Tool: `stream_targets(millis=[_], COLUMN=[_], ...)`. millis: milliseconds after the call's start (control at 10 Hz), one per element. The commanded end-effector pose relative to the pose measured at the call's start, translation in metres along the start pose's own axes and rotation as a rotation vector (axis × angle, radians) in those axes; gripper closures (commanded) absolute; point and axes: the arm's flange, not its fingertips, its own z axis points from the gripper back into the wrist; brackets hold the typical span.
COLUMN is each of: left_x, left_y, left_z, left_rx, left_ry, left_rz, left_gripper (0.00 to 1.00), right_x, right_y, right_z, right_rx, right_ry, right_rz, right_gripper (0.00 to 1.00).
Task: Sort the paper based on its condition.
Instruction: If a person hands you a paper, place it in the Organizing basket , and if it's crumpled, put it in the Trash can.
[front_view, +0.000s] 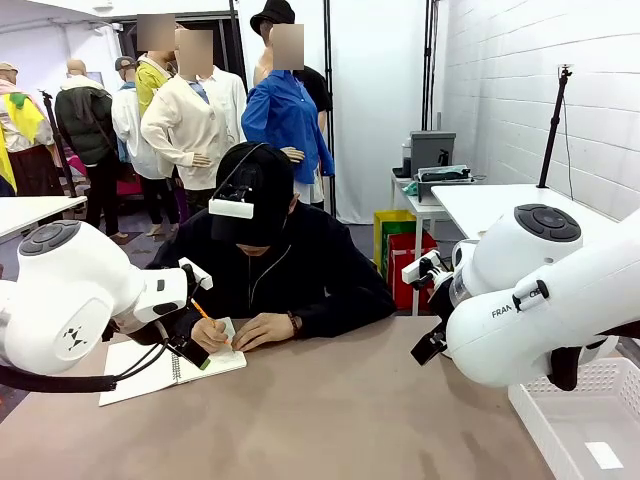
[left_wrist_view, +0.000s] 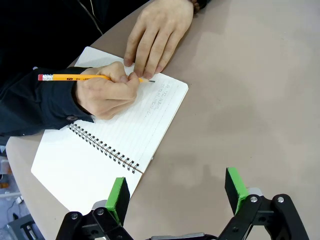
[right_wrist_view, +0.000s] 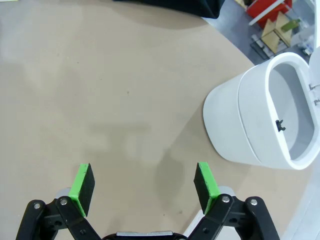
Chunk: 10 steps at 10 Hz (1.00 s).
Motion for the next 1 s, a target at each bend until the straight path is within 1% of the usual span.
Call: stream_targets(millis=[0,600,700,800,900], left_x=[0.000,0.000,0.007,0.014,0.019], left_y=[0.000,0.000,-0.009,-0.012,-0.015], left_z=[0.000,0.000,0.015,0.033,0.050], left_rx=[0.000,0.000,-0.041,-0.061,-0.064], left_ry=[0.000,0.000,0.023,0.029,0.028], left_rz=[0.001,0.000,0.032,0.052,0.066], left_gripper=[0.00,0.00,0.00,0.00,0.00], right_x=[0.000,0.000,0.000,0.014,0.026], right_y=[0.000,0.000,0.000,0.015,0.024], right_z=[0.000,0.000,0.000,0.005,0.012], right_rx=[0.000,0.000,0.000,0.048,0.075], right_ry=[0.000,0.000,0.000,0.024,0.047], right_rz=[-0.001,-0.001,0.000,-0.075,-0.082], right_gripper=[0.00,0.00,0.00,0.00,0.00])
